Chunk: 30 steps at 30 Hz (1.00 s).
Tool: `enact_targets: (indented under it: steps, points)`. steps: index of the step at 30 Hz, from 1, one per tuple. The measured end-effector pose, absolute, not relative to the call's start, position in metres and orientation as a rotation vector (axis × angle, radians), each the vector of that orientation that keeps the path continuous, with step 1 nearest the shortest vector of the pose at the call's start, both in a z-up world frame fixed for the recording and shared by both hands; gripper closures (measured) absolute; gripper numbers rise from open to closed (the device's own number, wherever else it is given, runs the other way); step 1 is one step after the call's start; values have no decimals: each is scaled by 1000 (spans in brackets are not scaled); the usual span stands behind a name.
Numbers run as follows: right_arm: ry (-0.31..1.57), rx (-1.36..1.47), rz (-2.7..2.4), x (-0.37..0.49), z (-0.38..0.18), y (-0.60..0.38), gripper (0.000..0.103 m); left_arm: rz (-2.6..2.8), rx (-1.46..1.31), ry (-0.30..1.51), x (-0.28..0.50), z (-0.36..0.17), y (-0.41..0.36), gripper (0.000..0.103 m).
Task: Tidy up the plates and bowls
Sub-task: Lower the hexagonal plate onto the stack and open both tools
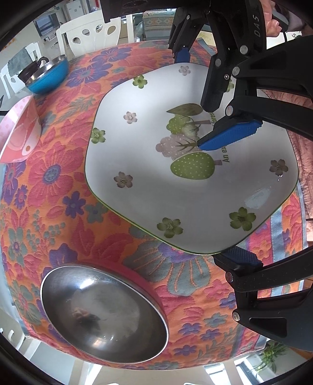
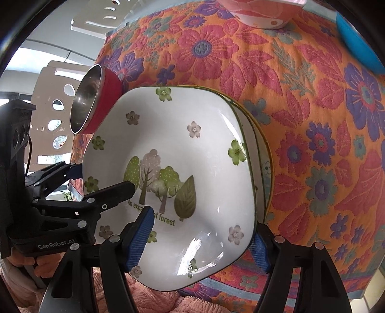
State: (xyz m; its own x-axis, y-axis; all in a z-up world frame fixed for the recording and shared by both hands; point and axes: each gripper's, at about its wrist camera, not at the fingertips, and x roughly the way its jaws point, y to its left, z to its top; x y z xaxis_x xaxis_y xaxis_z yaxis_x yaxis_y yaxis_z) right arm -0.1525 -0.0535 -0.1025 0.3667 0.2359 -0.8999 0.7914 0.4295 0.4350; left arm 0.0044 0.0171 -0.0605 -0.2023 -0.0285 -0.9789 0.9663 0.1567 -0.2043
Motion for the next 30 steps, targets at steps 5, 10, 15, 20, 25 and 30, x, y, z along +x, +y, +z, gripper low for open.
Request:
enact_targets:
  steps: [5, 10, 15, 20, 25, 30]
  points:
    - [1178, 1107, -478, -153, -101, -56, 32, -1222, 985, 1420, 2, -65, 15, 32]
    - [1183, 1104, -478, -154, -100, -58, 32, -1217, 983, 1426, 3, -67, 16, 32]
    - [1188, 1101, -486, -156, -97, -61, 32, -1218, 989, 1425, 0, -70, 14, 32]
    - [1192, 1104, -486, -158, -96, -61, 32, -1218, 990, 1416, -2, -70, 15, 32]
    - [1206, 1097, -487, -157, -94, -60, 32, -1222, 989, 1417, -2, -70, 15, 32]
    - [1214, 1113, -487, -159, -94, -58, 32, -1220, 985, 1418, -2, -69, 15, 32]
